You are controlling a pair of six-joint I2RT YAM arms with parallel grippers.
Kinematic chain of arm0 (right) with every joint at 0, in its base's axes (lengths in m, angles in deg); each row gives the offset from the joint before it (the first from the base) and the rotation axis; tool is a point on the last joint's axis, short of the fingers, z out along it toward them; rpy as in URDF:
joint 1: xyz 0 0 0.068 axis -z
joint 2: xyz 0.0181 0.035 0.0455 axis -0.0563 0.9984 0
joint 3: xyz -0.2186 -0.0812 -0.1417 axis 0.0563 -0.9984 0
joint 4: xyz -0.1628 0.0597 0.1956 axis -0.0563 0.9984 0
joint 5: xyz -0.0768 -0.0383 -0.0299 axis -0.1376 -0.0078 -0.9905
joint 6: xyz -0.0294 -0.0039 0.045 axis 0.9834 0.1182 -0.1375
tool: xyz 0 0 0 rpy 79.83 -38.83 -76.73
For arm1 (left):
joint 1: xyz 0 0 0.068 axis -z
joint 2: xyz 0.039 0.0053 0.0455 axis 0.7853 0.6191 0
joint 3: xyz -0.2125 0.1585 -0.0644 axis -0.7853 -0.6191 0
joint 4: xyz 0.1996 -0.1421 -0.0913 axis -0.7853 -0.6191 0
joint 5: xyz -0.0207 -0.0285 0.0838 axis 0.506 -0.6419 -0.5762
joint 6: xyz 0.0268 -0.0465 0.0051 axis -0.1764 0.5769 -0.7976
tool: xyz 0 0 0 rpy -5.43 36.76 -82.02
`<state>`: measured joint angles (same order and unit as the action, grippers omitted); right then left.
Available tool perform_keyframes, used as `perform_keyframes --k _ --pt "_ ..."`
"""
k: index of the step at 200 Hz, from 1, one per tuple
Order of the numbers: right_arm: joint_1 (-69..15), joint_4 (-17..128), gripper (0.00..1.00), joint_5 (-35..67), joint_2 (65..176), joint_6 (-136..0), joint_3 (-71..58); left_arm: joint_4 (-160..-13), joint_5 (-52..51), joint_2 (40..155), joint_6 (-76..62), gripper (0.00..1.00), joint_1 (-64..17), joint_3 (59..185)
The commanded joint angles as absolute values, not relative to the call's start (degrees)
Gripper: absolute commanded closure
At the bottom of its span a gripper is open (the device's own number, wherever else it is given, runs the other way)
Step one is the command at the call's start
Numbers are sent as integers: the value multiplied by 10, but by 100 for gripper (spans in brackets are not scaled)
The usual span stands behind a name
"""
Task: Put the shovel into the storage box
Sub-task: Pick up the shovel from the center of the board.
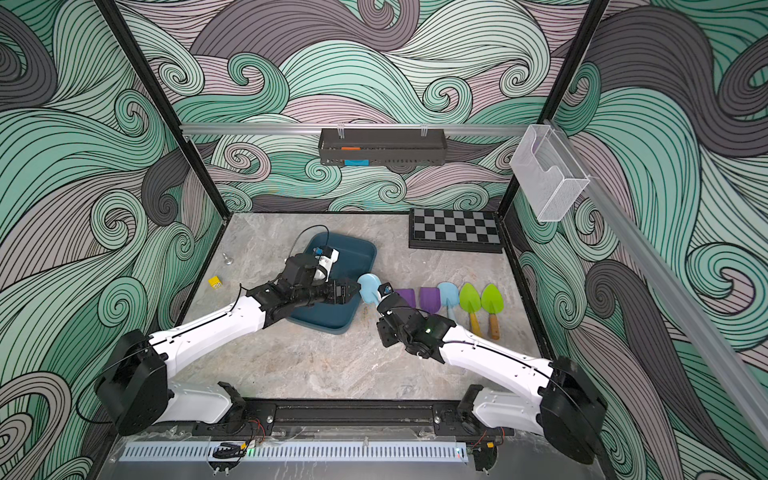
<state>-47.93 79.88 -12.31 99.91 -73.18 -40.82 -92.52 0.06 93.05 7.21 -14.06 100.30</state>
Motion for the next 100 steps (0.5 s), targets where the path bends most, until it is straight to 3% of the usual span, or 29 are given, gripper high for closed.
perform_keyframes --k 1,54,100 --pt "-491 801 100 -138 1002 -721 -382 -894 28 952 101 19 -141 1009" --pt "-513 794 100 -145 1008 -722 -352 -833 26 982 137 29 -143 995" --pt "-516 779 100 -145 1017 -733 -350 -786 15 960 162 65 -144 973"
